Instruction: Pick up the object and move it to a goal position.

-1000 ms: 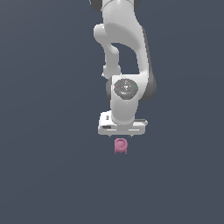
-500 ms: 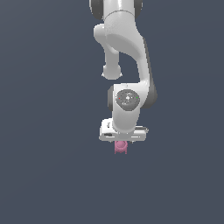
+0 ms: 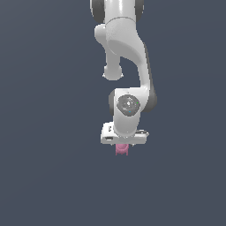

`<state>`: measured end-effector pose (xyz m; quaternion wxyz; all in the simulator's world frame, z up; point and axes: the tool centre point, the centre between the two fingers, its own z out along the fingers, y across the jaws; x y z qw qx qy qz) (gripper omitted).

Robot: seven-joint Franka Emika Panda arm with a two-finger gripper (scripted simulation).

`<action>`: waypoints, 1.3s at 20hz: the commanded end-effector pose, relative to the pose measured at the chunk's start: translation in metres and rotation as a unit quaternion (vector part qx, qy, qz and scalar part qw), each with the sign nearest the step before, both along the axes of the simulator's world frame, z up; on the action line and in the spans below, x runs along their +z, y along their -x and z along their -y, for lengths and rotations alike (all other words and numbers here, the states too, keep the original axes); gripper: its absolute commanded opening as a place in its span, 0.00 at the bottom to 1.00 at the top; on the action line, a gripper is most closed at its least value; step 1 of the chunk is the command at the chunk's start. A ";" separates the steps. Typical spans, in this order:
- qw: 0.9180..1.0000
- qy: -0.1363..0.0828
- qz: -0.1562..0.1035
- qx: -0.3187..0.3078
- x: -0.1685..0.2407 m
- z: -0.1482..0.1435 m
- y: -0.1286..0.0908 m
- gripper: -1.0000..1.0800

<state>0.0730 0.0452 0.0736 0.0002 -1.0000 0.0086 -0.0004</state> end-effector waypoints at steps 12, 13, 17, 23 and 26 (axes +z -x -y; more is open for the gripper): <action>1.000 0.000 0.000 0.000 -0.034 0.000 -0.001 0.00; 1.000 0.000 0.000 0.000 -0.034 0.000 -0.001 0.00; 1.000 0.000 0.000 0.000 -0.034 0.000 -0.001 0.00; 1.000 0.000 0.000 0.000 -0.033 0.001 0.000 0.00; 1.000 0.000 0.000 0.000 -0.028 0.004 0.001 0.00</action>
